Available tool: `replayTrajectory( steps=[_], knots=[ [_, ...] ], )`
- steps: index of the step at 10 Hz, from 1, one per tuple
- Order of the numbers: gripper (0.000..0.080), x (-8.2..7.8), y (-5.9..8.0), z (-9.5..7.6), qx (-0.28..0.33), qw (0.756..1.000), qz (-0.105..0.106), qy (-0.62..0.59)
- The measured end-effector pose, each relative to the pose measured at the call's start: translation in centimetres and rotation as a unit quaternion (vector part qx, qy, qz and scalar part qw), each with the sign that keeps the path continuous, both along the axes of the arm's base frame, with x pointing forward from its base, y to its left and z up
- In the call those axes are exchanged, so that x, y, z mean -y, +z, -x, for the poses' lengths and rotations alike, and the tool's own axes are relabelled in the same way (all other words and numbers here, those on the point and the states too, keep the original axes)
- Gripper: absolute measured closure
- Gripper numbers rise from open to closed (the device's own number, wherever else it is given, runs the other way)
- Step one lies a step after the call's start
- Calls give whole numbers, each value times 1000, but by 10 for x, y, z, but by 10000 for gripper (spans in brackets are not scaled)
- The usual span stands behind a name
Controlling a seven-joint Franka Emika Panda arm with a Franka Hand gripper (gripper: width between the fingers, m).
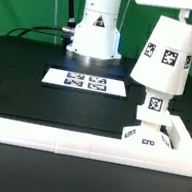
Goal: Assemble lamp
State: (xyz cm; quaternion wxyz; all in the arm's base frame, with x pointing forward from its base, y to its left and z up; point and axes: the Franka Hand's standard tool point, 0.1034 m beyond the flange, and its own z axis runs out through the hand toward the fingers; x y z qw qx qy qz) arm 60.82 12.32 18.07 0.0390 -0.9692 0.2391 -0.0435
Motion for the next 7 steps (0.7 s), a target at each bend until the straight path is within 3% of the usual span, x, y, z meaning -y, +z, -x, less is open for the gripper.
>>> replayTrajectory(
  steps=[7],
  knots=[
    [755,-10,-35,-9,22,1000,7,8]
  ],
)
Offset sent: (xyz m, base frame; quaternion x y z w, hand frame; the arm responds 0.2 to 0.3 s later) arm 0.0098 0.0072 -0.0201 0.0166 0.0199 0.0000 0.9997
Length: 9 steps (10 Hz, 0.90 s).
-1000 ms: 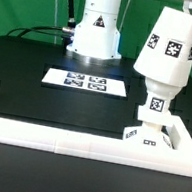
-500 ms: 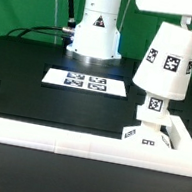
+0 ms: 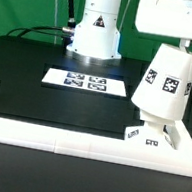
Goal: Assemble lamp
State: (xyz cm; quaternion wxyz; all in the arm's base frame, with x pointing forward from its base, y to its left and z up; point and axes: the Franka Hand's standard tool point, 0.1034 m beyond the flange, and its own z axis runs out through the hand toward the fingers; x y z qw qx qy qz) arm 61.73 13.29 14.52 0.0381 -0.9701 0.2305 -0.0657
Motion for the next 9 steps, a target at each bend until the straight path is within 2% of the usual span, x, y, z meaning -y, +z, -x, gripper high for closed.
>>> replayTrajectory(
  steps=[4,6,7,8,9],
  knots=[
    [755,0,1,-2,4,1000,0,2],
    [382,0,2,-2,5,1000,0,2],
    [382,0,3,-2,5,1000,0,2],
    [245,1,5,-2,5,1000,-1,2],
    [245,2,9,0,1,1000,-2,0]
  ],
)
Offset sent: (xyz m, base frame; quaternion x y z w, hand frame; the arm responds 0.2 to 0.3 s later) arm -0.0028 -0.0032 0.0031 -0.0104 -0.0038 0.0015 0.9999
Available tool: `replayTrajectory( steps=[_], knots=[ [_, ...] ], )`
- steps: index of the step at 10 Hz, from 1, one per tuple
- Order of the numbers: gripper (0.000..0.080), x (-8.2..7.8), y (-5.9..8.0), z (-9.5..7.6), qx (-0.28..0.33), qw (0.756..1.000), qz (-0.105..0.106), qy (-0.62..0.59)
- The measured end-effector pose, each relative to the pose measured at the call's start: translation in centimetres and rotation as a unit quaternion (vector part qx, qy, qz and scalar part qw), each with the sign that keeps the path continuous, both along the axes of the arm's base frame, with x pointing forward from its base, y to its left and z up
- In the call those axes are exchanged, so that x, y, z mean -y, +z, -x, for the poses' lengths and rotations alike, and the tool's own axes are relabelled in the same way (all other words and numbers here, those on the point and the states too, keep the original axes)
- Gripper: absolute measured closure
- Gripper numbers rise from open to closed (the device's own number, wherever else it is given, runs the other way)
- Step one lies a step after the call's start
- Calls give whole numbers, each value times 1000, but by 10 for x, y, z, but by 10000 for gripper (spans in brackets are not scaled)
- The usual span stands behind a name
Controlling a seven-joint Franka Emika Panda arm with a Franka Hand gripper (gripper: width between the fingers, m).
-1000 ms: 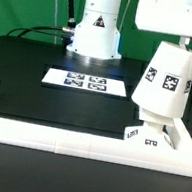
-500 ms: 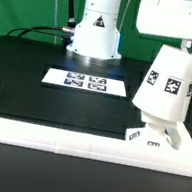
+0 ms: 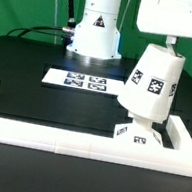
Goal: Assemble lamp
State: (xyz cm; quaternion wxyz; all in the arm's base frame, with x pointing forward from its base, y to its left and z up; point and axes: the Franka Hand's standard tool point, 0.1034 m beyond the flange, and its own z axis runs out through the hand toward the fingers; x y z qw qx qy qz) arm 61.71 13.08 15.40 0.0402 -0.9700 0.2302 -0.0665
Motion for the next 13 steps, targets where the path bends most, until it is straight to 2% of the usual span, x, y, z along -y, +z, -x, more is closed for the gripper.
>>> replayTrajectory(
  steps=[1,4,7,13],
  knots=[
    [126,1,7,4,-7,1000,-2,-1],
    [101,3,31,9,-14,1000,-8,-3],
    [101,1,27,17,-21,1000,-9,-12],
    [101,2,26,16,-21,1000,-9,-11]
  ],
)
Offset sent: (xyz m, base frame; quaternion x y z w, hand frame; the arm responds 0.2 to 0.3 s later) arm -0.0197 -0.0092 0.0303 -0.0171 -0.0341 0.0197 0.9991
